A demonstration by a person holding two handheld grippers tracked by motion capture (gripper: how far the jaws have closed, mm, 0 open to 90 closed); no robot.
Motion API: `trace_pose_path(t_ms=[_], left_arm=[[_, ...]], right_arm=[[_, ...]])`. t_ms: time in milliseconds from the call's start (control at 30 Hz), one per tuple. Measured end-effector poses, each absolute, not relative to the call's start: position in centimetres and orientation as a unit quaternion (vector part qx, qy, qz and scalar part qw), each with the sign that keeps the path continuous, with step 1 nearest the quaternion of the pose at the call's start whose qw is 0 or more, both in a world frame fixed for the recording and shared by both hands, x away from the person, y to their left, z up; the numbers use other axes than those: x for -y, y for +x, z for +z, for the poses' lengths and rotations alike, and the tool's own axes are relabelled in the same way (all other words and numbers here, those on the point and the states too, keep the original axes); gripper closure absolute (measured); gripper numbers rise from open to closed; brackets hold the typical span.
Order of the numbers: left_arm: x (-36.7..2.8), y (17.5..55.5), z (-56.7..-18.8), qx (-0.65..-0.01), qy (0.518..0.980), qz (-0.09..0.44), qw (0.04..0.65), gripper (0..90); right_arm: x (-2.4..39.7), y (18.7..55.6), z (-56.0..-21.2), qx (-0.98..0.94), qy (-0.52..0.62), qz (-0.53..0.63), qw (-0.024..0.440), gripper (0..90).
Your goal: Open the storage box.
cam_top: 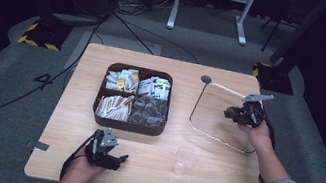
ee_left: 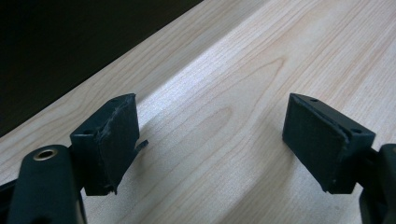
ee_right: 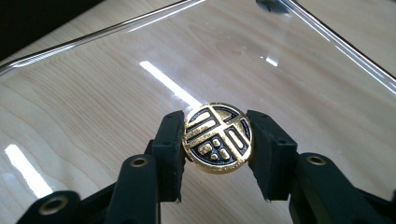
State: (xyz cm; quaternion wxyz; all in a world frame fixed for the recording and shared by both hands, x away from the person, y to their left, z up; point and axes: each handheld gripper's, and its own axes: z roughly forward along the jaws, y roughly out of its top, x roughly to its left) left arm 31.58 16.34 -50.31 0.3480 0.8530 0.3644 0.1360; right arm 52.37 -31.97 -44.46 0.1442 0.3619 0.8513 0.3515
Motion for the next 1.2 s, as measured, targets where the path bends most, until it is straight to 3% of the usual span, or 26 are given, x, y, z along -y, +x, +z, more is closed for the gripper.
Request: trace_pose_path(t_ms=[400, 1100, 1200], left_arm=[[-16.3, 31.6, -50.3, -0.364, 0.853, 0.136, 0.349, 19.2], [-16.3, 31.6, -50.3, -0.365, 0.852, 0.136, 0.349, 19.2], [-16.4, 31.6, -50.3, -0.365, 0.853, 0.135, 0.347, 19.2]], right_arm=[[33.0, 51.8, -48.4, -0.847, 0.385, 0.342, 0.131, 58.8], [33.4, 51.4, -48.9, -0.832, 0.397, 0.367, 0.127, 58.1], [33.4, 51.5, -48.9, -0.827, 0.404, 0.373, 0.118, 51.2]])
